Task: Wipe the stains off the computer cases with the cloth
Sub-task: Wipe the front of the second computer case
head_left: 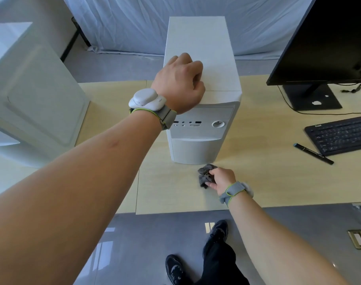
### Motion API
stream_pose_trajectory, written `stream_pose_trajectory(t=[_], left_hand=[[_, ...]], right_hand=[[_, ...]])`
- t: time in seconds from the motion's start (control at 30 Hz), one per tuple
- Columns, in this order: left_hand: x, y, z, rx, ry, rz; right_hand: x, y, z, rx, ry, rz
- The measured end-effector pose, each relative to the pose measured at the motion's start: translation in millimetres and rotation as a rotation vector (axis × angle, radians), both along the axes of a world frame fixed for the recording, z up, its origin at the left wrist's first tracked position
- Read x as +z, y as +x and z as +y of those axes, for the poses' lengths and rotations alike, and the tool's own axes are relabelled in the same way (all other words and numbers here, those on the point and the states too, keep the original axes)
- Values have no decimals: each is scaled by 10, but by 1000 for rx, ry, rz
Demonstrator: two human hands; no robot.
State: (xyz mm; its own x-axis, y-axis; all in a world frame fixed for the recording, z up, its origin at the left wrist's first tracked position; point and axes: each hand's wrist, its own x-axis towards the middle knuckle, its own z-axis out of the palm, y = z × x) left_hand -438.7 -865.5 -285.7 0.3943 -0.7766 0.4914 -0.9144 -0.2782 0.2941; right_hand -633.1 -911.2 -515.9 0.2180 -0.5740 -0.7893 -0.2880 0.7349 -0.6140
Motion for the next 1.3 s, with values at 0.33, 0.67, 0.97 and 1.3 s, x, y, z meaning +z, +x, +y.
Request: stream_pose_trajectory(t=[0.33, 0.67, 0.97, 1.3], left_hand=[[-28, -10, -17, -25, -16, -74], [-13, -29, -8, -37, -4, -89], [1, -11, -3, -49, 11, -86], [15, 30, -25, -3, 12, 127]], right_hand=[[22, 385, -188, -52, -172, 0], [888, 252, -133, -155, -514, -259], [1803, 257, -115, -244, -779, -325], [1724, 271, 128, -98, -1175, -108]])
